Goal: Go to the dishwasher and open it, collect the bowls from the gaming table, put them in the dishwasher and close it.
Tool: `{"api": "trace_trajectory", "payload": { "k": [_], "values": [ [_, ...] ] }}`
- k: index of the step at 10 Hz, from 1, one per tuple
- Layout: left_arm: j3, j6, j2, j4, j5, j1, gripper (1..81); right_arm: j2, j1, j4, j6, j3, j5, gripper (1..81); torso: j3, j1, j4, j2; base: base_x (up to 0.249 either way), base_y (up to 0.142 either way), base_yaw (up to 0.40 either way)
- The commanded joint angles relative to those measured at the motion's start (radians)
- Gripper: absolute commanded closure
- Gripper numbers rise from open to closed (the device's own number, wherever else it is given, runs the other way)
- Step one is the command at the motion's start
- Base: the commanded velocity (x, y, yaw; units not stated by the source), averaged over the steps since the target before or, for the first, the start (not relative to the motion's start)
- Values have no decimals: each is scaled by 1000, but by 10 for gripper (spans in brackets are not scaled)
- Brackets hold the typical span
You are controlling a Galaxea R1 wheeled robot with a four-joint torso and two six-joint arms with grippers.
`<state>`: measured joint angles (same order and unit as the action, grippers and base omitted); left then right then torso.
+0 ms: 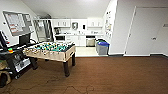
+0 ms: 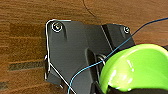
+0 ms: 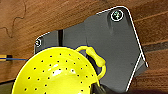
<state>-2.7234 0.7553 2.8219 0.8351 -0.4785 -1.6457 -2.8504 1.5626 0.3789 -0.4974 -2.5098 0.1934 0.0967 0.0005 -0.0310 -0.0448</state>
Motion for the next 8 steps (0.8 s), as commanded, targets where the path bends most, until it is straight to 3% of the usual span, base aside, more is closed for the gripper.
{"api": "trace_trajectory", "payload": {
  "k": [1,4,8],
  "values": [
    [-4,-4,-22,4,20,30,811,12,-41,15,0,0,-34,811,0,0,0,0,138,0,0],
    [-3,-2,-30,4,-2,30,811,4,-45,17,0,0,-32,811,0,0,0,0,133,0,0],
    [-9,-4,1,7,14,33,811,-17,-43,20,5,-4,-34,811,0,0,0,0,128,0,0]
  ]
}}
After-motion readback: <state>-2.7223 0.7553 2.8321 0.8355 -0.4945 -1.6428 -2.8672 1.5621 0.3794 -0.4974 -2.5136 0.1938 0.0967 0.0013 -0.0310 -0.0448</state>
